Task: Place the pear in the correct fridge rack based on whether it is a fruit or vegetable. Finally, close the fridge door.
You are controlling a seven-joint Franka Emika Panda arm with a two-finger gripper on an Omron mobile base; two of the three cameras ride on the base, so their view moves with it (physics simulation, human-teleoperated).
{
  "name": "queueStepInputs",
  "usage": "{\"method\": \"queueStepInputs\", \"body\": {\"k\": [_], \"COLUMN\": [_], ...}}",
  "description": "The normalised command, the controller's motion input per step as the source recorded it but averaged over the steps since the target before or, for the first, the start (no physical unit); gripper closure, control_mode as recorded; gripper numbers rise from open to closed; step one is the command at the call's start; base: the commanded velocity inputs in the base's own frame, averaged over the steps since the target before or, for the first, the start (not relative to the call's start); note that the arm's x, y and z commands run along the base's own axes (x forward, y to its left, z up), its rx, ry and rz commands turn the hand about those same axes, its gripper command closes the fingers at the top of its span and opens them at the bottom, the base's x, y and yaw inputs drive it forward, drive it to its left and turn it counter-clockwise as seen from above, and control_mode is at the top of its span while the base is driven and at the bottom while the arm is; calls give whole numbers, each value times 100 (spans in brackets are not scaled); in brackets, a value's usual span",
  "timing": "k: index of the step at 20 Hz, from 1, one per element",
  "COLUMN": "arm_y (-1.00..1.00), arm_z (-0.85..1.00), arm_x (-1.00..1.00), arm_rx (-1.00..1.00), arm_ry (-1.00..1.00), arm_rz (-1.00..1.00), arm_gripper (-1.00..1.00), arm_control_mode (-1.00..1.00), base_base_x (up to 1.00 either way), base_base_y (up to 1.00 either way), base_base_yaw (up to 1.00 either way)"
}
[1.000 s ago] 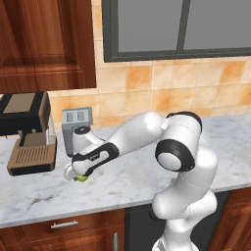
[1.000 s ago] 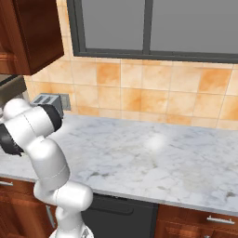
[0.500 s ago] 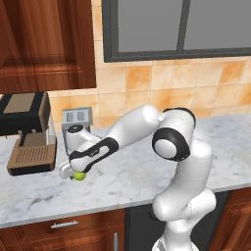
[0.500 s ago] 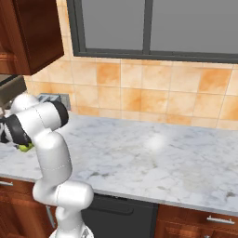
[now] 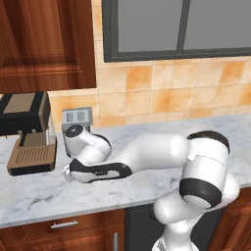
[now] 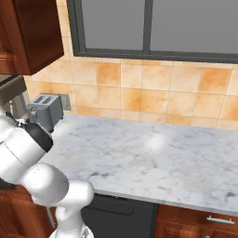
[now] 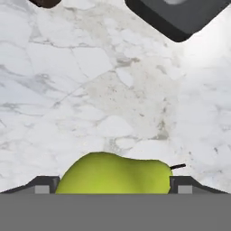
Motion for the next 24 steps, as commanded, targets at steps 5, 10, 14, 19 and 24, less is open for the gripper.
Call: {"method": "queueStepInputs", "body": {"k": [5, 10, 14, 19, 24], "arm_y": [-100, -100, -100, -100, -50], "arm_z": [79, 80, 64, 41, 4], "arm_x": [-77, -82, -45, -18, -1], "arm_rx": [9, 21, 25, 30, 7], "arm_ry": [-32, -21, -6, 3, 1], "arm_rz": [1, 1, 0, 0, -2], "arm_gripper": [100, 100, 100, 100, 100], "arm_control_mode": [-100, -100, -100, -100, -100], "base_base_x": [0, 0, 0, 0, 0], "base_base_y": [0, 0, 0, 0, 0], "base_base_yaw": [0, 0, 0, 0, 0]}}
